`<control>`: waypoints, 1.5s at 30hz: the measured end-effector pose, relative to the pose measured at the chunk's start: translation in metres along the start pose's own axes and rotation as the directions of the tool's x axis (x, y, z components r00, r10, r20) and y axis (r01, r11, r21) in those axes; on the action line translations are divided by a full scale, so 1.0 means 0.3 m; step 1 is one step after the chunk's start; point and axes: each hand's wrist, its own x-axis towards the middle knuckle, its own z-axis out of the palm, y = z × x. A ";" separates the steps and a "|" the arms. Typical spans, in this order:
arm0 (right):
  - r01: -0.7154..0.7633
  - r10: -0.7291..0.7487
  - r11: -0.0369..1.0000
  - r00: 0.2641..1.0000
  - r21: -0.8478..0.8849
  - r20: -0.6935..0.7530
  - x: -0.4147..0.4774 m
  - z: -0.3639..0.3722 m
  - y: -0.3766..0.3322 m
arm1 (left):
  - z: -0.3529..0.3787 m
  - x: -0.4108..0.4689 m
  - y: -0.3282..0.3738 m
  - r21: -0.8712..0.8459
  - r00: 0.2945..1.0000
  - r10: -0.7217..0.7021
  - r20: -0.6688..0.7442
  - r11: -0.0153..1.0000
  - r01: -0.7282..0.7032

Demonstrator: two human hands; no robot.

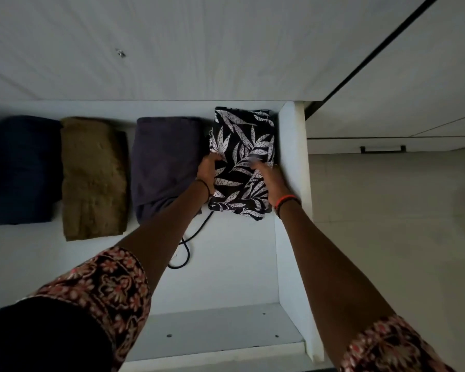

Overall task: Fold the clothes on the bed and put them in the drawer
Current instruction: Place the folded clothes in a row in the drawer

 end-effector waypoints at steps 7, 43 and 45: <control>-0.015 0.010 1.000 0.984 -0.026 -0.176 -0.041 0.037 -0.044 | 0.034 -0.038 0.021 0.116 0.991 0.095 -0.092 0.990 -0.084; 0.351 -0.325 0.656 0.930 -0.668 0.169 -1.295 0.451 0.130 | -0.765 -1.370 -0.249 0.138 0.801 0.315 -0.509 0.948 -0.286; 0.395 -0.325 0.632 0.916 -0.667 0.235 -1.374 0.532 0.161 | -0.841 -1.447 -0.257 0.087 0.780 0.314 -0.542 0.944 -0.320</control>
